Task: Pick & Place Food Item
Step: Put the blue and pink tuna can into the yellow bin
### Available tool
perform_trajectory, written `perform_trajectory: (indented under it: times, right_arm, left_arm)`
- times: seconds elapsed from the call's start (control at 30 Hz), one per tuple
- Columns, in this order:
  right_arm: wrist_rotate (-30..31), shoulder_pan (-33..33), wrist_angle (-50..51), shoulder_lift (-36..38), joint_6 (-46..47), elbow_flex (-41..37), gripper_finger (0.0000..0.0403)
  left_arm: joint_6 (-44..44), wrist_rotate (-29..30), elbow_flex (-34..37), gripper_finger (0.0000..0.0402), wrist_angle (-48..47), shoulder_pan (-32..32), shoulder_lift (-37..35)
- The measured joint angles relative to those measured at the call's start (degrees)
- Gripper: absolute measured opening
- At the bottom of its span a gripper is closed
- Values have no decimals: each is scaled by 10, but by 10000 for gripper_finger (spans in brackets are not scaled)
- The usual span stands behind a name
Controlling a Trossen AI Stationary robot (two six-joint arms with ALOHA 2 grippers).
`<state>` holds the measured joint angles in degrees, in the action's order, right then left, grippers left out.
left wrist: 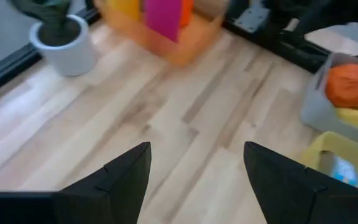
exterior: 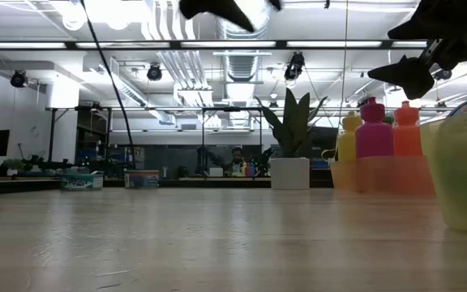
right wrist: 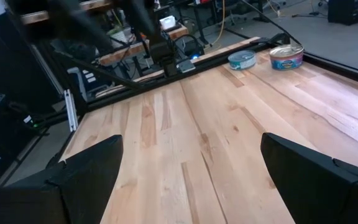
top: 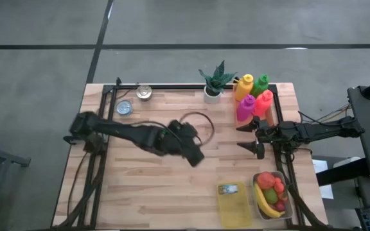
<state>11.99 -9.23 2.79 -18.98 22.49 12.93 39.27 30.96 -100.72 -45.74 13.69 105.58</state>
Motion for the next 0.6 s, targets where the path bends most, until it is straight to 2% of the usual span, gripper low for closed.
perform_trajectory:
  times: [0.33, 0.5, 0.6]
  right_arm:
    - [0, 0, -1, 0, 0, 0, 378]
    - [0, 0, -1, 0, 0, 0, 378]
    - [0, 0, -1, 1, 0, 0, 378]
  left_arm:
    - [-64, -76, 285, 263, 109, -103, -222]
    - [-68, -83, 383, 263, 118, -163, -324]
    - [-80, -121, 423, 263, 119, -213, -372]
